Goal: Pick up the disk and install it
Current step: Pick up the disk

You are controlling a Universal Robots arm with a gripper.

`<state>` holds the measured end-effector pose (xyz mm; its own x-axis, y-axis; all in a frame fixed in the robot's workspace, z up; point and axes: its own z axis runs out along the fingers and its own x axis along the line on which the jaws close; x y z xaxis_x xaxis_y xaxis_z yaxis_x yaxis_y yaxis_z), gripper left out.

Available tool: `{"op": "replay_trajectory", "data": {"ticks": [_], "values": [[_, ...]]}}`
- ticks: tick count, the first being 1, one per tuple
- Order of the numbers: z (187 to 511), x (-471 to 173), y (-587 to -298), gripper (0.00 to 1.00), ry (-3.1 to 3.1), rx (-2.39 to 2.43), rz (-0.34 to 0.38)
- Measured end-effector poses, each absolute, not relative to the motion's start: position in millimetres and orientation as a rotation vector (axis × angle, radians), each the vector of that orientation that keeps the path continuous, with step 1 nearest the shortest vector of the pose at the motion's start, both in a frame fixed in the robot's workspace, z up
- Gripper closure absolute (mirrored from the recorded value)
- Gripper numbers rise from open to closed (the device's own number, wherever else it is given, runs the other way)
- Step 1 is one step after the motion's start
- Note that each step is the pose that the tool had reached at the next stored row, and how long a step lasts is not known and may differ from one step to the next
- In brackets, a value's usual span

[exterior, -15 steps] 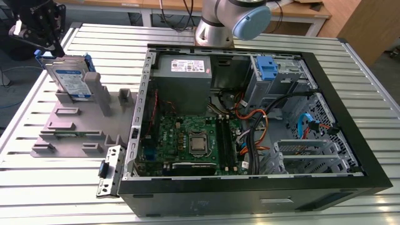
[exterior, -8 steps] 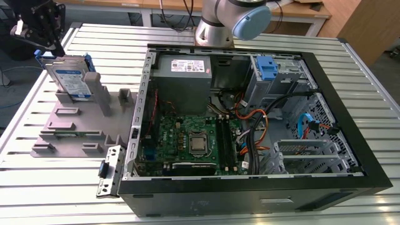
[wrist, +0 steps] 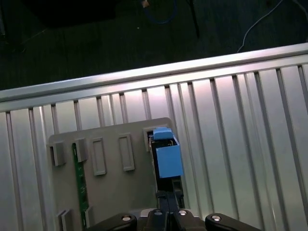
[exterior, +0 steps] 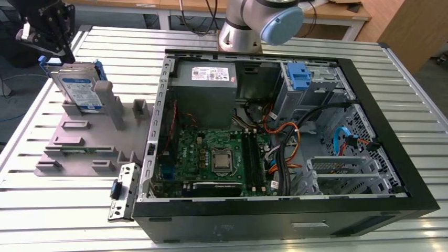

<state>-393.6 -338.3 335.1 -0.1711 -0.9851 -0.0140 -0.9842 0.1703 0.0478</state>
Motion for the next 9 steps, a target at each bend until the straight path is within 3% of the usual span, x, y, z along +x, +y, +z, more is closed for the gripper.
{"op": "replay_trajectory", "data": {"ticks": [9], "values": [[335.1, -393.6, -338.3, 0.89, -2.349, 2.064, -0.085]]}}
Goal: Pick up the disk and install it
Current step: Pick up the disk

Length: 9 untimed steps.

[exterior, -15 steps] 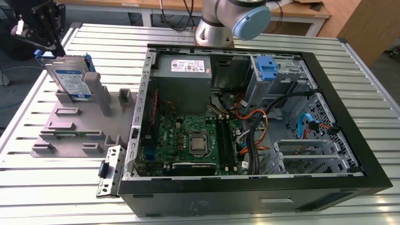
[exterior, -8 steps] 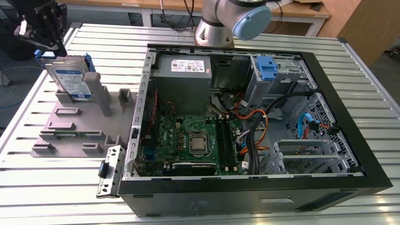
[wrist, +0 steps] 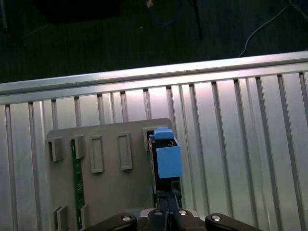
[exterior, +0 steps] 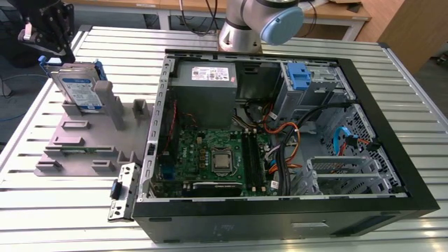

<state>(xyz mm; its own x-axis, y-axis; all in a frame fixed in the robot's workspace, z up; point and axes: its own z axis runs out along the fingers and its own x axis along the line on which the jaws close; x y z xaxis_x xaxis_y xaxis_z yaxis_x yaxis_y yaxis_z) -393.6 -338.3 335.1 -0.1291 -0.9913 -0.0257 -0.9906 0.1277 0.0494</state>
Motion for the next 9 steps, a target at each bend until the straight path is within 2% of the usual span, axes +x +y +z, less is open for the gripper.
{"op": "replay_trajectory", "data": {"ticks": [9], "values": [[334.4, -393.5, -338.2, 0.89, -2.325, 2.098, -0.084]]}}
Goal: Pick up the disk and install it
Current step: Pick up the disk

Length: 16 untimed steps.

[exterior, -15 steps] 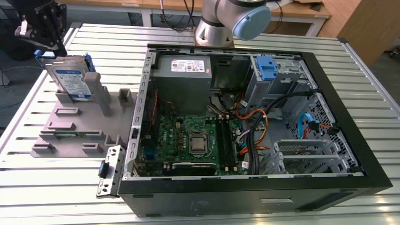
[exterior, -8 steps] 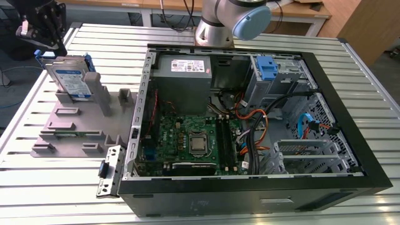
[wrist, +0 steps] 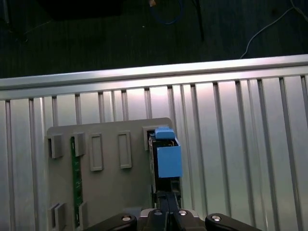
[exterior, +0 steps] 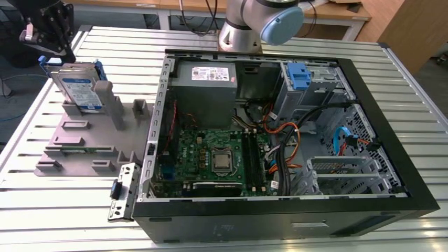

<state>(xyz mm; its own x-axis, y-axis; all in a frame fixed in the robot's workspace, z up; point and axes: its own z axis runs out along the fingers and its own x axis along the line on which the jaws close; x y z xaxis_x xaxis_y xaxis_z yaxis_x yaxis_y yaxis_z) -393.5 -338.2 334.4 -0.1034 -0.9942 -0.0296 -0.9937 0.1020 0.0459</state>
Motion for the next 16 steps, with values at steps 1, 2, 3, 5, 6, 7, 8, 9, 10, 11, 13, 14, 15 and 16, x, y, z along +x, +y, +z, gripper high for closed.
{"op": "replay_trajectory", "data": {"ticks": [1, 2, 3, 5, 6, 7, 8, 9, 10, 11, 13, 14, 15, 16], "values": [[334.4, -393.5, -338.2, 0.89, -2.325, 2.098, -0.084], [334.3, -393.5, -338.2, 0.89, -2.325, 2.098, -0.084], [334.3, -393.5, -338.2, 0.89, -2.325, 2.098, -0.084], [334.4, -393.5, -338.3, 0.89, -2.325, 2.098, -0.084], [334.4, -393.5, -338.3, 0.89, -2.325, 2.098, -0.084], [334.4, -393.5, -338.3, 0.89, -2.325, 2.098, -0.085], [334.4, -393.5, -338.3, 0.89, -2.325, 2.098, -0.085], [334.4, -393.5, -338.3, 0.89, -2.325, 2.098, -0.084], [334.4, -393.5, -338.3, 0.89, -2.325, 2.098, -0.085], [334.4, -393.5, -338.3, 0.89, -2.325, 2.098, -0.084], [334.3, -393.5, -338.2, 0.77, -2.325, 2.098, -0.084], [334.4, -393.5, -338.3, 0.71, -2.325, 2.098, -0.084], [334.4, -393.5, -338.3, 0.71, -2.325, 2.098, -0.084], [334.4, -393.5, -338.2, 0.65, -2.325, 2.098, -0.085]]}}
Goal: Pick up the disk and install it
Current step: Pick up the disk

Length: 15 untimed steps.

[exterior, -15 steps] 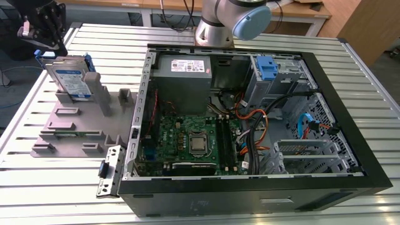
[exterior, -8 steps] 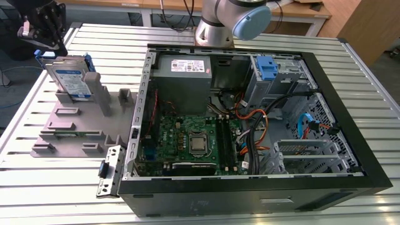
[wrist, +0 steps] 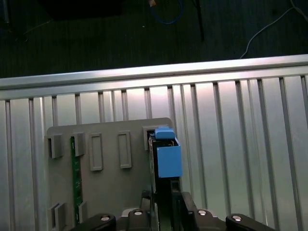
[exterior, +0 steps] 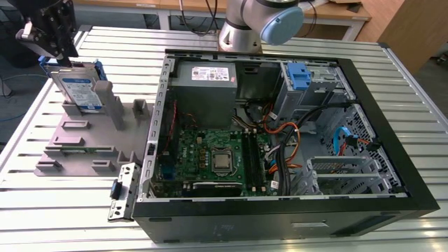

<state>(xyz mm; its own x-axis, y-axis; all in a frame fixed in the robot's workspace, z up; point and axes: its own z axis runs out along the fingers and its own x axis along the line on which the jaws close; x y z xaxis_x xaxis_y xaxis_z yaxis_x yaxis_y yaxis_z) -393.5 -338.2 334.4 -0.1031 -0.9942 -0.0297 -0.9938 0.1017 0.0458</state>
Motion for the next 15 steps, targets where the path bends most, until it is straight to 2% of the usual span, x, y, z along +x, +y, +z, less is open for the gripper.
{"op": "replay_trajectory", "data": {"ticks": [1, 3, 4, 5, 8, 9, 15], "values": [[334.4, -393.5, -338.3, 0.65, -2.325, 2.098, -0.084], [334.3, -393.5, -338.3, 0.53, -2.325, 2.098, -0.084], [334.4, -393.5, -338.3, 0.53, -2.325, 2.098, -0.084], [334.4, -393.5, -338.3, 0.47, -2.325, 2.098, -0.085], [334.3, -393.5, -338.3, 0.42, -2.325, 2.098, -0.084], [334.3, -393.5, -338.3, 0.35, -2.325, 2.098, -0.084], [333.4, -393.5, -338.3, 0.35, -2.238, 2.188, -0.084]]}}
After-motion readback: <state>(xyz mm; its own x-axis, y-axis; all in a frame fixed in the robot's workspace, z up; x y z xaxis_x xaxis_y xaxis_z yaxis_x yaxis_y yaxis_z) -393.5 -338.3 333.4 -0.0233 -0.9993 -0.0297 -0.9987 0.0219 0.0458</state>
